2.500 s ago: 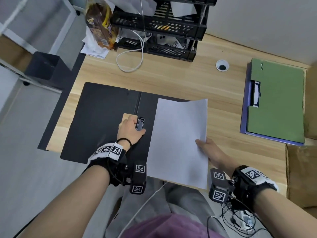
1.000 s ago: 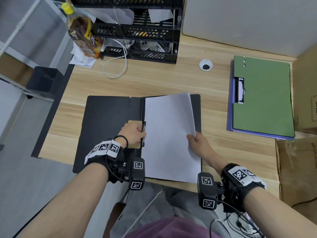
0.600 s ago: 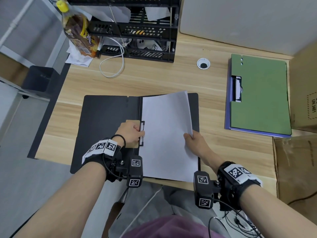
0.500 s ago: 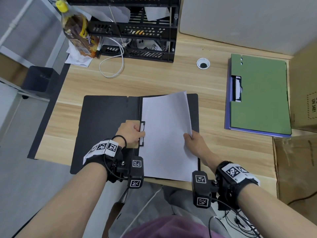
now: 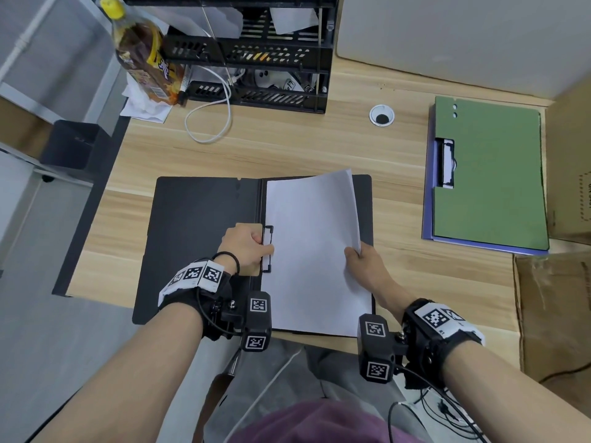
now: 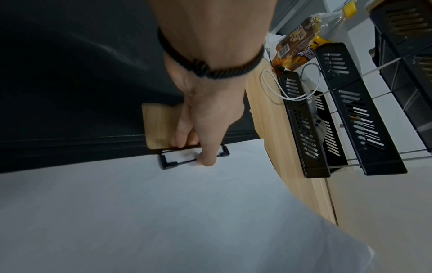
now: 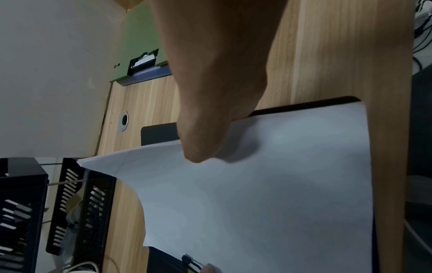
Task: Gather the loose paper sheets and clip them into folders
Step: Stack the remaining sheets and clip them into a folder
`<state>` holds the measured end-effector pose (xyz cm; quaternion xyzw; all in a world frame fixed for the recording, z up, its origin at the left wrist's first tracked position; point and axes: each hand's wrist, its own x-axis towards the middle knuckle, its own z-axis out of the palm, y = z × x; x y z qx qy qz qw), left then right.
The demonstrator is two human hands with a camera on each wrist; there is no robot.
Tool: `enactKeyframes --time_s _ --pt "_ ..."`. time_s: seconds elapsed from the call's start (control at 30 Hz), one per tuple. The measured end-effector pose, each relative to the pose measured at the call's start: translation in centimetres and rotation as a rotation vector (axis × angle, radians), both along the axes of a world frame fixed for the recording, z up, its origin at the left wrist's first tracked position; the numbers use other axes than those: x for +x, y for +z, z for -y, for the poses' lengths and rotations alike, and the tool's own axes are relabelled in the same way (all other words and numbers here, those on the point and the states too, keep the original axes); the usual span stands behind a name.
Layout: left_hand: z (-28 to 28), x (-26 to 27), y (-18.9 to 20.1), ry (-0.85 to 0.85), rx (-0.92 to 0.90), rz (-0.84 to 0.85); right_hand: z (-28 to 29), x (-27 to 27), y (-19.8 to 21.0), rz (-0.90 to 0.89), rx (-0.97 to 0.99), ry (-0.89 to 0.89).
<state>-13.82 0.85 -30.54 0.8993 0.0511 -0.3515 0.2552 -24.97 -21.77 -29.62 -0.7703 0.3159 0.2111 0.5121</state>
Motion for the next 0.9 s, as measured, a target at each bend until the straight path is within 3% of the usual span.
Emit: enactKeyframes --time_s 0.3,0.53,0.67,0.77,0.9 --pt "0.8 0.0 -0.2 -0.101 0.112 0.059 0.8 0.3 -0.4 -0.203 0.132 0.084" --pt "1.0 0.0 0.0 -0.144 0.118 0.082 3.8 -0.6 -0.7 -0.207 -0.075 -0.117" --pt "0.2 0.5 0.4 -0.168 0.032 0.039 2.5 0.6 0.5 -0.123 -0.012 -0.098" --pt "-2.2 1.2 1.1 -0.1 -0.099 -0.063 -0.4 2.5 2.1 -0.127 0.149 -0.066" --pt "-8.5 1.8 1.7 0.096 -0.131 0.017 -5.1 4.8 2.1 -0.203 0.228 0.027"
